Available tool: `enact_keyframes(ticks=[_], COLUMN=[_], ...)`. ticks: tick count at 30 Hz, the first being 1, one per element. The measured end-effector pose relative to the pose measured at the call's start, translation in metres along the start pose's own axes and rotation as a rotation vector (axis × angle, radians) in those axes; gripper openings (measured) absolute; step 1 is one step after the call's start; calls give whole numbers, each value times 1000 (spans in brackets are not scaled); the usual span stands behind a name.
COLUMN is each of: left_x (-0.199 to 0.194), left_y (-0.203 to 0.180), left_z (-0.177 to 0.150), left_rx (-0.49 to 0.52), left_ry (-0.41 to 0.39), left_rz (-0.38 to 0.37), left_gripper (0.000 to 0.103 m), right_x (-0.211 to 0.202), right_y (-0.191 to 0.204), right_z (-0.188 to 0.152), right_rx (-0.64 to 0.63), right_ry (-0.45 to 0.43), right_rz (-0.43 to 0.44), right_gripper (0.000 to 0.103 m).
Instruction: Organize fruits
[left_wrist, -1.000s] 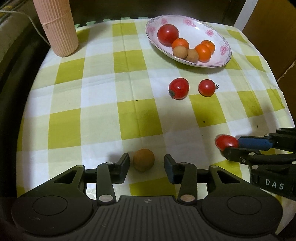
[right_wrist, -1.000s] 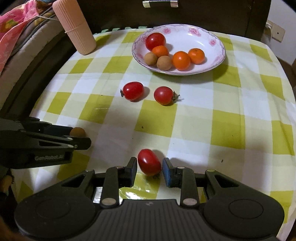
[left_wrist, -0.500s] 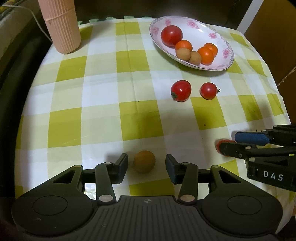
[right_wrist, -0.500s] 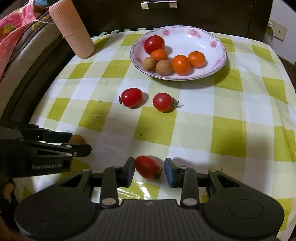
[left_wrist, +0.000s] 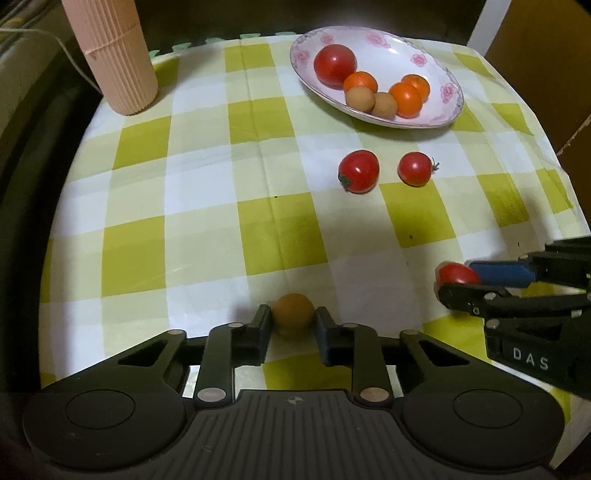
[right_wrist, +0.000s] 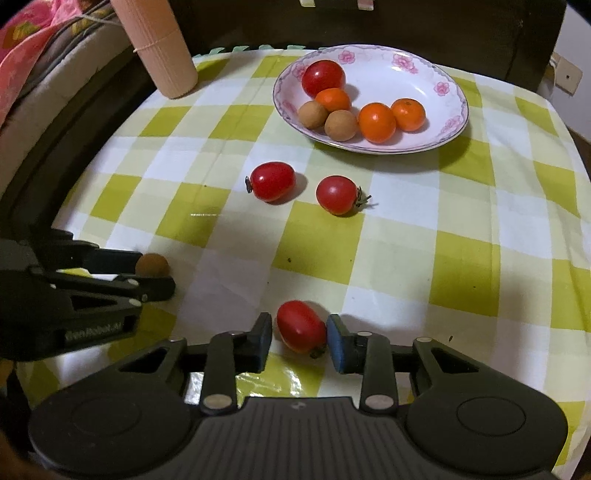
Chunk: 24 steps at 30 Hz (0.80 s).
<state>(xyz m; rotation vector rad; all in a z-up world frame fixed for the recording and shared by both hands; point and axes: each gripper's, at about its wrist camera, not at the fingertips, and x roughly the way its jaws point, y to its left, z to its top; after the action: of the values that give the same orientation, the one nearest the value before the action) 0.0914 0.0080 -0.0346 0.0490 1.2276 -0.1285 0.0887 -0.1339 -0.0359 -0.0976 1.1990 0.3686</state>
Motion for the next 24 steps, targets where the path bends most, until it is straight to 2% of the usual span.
enact_keyframes(ticks=[24], left_x=[-16], left_y=[-8], left_z=[17], left_rx=[-18], left_ry=[-66], left_rz=[-70], left_gripper=[32], right_x=[-18], right_y=[-12], right_z=[8], right_rx=[65], right_ry=[-71], right_rz=[29], right_gripper=[27])
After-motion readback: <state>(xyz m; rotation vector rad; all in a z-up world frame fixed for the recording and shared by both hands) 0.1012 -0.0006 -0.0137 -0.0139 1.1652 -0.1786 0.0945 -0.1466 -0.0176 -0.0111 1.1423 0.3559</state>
